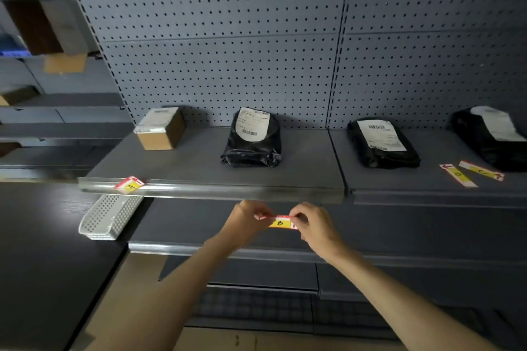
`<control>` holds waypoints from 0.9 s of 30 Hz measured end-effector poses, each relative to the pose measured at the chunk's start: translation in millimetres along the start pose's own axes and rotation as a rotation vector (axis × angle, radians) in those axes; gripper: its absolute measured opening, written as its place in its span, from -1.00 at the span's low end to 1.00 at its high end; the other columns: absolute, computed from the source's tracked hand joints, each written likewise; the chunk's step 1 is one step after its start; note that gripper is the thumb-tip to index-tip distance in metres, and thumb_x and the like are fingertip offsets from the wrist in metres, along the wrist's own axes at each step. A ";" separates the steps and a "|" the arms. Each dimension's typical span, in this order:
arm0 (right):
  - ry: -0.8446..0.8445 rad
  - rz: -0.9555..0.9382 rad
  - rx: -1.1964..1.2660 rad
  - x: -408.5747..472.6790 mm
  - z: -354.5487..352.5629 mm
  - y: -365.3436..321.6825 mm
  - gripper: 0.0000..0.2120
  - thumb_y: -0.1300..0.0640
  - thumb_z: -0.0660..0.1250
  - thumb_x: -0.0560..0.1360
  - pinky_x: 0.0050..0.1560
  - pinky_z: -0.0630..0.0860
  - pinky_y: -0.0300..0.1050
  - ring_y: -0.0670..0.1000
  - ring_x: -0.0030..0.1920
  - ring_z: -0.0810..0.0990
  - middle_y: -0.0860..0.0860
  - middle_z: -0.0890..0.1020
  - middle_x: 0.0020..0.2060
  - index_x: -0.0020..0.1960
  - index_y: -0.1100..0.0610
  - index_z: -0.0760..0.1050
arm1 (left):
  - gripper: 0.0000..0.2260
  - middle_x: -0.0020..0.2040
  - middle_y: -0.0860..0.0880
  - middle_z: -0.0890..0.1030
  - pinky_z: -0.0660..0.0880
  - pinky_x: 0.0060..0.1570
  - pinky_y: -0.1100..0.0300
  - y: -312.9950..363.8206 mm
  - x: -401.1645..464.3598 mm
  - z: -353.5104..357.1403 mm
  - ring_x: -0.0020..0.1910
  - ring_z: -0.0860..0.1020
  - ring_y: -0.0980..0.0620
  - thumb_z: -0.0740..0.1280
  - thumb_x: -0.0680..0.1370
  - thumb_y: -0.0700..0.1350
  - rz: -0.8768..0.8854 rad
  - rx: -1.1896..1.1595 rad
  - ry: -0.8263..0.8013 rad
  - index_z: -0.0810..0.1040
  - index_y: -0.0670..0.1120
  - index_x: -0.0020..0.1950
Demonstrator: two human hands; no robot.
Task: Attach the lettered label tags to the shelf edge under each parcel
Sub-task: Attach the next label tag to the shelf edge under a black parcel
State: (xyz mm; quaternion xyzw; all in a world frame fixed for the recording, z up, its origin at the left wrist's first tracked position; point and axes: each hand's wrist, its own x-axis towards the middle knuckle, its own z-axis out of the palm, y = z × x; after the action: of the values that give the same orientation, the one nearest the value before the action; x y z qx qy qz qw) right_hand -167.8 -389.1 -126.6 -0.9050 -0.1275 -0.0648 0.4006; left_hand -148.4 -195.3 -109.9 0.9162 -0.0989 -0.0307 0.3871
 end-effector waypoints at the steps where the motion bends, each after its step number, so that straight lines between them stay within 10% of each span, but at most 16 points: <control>1: 0.011 -0.002 0.009 7.3 -4.5 -15.2 -0.90 0.30 0.33 0.52 -0.36 0.43 -0.26 -0.20 -0.42 0.46 -0.04 0.58 -0.21 -0.12 0.16 0.58 | -0.97 -0.29 0.12 0.63 0.39 -0.31 0.43 4.6 -0.4 -14.5 -0.31 0.53 0.28 0.47 0.44 -0.16 -0.003 -0.021 0.028 0.70 -0.05 -0.15; 12: 0.087 -0.099 -0.047 79.1 -29.8 -93.5 -0.89 0.28 0.29 0.56 -0.25 0.43 -0.27 -0.16 -0.30 0.47 0.01 0.53 -0.14 -0.06 0.21 0.59 | -0.71 0.23 -0.08 0.57 0.46 0.22 0.04 -10.0 12.3 -90.5 0.25 0.48 -0.08 0.27 0.56 -0.19 0.123 0.471 0.130 0.55 -0.11 0.27; 27: 0.024 -0.090 -0.223 99.0 11.6 -85.2 -0.84 0.19 0.26 0.58 -0.21 0.47 -0.06 0.00 -0.23 0.51 -0.03 0.48 -0.18 -0.06 0.15 0.62 | -0.72 0.21 0.04 0.55 0.42 0.18 0.12 -43.9 9.8 -75.5 0.16 0.47 -0.01 0.18 0.60 -0.12 0.257 0.566 0.148 0.57 0.01 0.25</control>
State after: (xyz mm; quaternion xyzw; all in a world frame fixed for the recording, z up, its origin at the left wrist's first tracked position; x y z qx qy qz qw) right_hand -96.8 -307.7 -52.2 -0.9366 -0.1551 -0.1074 0.2955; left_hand -121.9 -114.4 -88.3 0.9673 -0.1899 0.1138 0.1236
